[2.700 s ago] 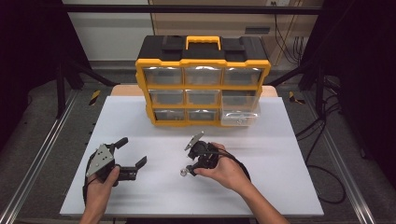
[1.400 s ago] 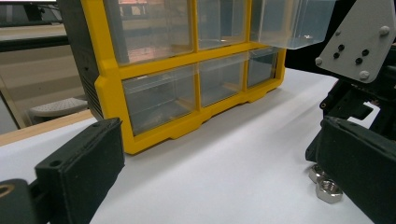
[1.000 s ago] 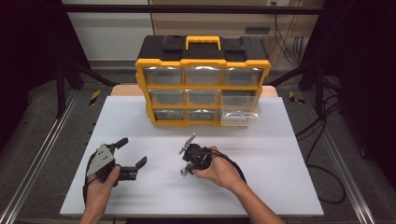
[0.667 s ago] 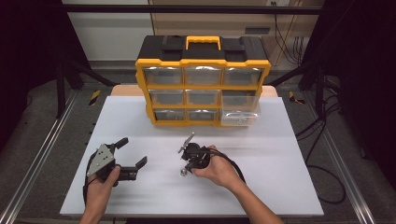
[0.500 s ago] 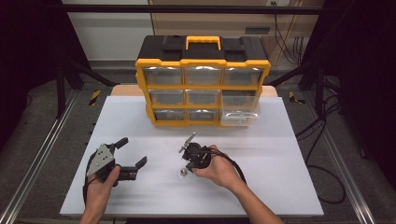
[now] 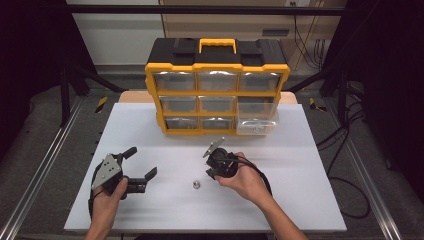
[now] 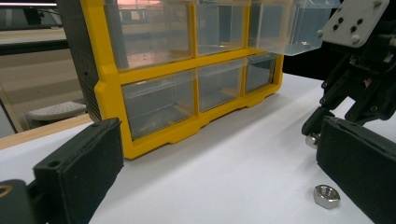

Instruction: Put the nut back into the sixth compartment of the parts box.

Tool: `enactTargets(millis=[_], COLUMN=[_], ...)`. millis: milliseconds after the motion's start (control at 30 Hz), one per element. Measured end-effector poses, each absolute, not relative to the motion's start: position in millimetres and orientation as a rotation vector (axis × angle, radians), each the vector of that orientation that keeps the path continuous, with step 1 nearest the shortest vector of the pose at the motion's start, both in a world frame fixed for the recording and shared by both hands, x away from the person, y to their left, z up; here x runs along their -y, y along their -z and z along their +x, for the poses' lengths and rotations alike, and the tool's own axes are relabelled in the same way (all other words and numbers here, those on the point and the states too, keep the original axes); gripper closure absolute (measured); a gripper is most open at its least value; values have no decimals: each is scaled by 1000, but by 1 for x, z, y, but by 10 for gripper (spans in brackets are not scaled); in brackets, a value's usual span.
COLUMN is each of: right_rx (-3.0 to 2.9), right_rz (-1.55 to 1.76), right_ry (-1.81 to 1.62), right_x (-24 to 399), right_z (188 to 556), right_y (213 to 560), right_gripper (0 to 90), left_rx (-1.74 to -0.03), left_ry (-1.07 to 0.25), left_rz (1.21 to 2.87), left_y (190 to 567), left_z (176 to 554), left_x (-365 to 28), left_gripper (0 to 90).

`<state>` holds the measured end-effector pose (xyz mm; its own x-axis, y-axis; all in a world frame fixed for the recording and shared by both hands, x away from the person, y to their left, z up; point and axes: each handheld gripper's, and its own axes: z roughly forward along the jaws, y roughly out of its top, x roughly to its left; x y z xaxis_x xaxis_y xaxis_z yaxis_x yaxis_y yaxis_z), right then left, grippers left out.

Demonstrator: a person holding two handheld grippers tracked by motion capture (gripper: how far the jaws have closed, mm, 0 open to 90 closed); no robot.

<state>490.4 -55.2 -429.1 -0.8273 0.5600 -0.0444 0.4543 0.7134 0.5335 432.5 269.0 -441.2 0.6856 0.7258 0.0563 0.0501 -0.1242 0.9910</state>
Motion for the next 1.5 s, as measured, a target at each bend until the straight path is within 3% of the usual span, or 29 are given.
enactTargets(millis=[967,1500], right_rx=[-2531,-2466], right_rz=[930,927], right_ry=[-896,-933], right_x=[107,125], right_z=[479,472], right_y=[409,374], right_gripper=[702,701], left_rx=[-656,-670], left_ry=[-647,-647], left_rz=[1599,1595], left_y=[440,441], left_z=[433,433], left_x=[-270,-271], left_gripper=[9,9])
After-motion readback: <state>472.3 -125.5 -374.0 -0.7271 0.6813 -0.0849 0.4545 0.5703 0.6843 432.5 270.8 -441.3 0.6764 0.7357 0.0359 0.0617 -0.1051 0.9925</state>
